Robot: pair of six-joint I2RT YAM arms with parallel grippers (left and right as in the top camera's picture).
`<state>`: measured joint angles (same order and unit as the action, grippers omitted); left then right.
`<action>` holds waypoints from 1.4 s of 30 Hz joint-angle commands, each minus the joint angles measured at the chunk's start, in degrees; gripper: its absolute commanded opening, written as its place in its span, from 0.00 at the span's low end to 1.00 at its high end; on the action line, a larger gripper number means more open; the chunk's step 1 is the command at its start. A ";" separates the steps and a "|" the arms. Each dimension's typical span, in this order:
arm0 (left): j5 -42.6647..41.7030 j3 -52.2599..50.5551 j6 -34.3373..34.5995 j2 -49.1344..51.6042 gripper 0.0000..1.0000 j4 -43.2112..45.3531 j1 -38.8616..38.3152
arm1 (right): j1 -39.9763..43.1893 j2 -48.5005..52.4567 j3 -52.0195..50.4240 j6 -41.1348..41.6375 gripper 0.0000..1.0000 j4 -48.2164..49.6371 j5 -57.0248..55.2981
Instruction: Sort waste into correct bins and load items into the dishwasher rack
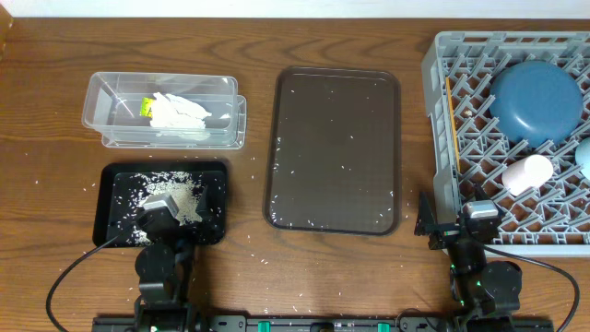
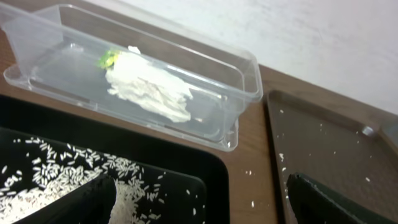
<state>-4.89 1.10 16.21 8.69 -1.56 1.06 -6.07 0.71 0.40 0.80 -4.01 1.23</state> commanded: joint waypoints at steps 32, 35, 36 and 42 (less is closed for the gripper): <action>1.31 -0.87 -6.78 -8.61 0.91 -2.25 -0.07 | 0.74 -0.39 -0.07 -0.66 0.99 -0.26 -0.57; 1.29 -0.87 -6.75 -8.59 0.91 -2.25 -0.07 | 0.74 -0.39 -0.07 -0.66 0.99 -0.26 -0.57; 1.29 -0.87 -6.75 -8.57 0.91 -2.25 -0.09 | 0.74 -0.39 -0.07 -0.66 0.99 -0.26 -0.57; 1.29 -0.87 -6.75 -8.46 0.91 -2.25 -0.07 | 0.74 -0.39 -0.07 -0.66 0.99 -0.26 -0.57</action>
<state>-3.88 1.10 10.44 0.62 -1.67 1.02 -6.07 0.71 0.40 0.80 -4.01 1.23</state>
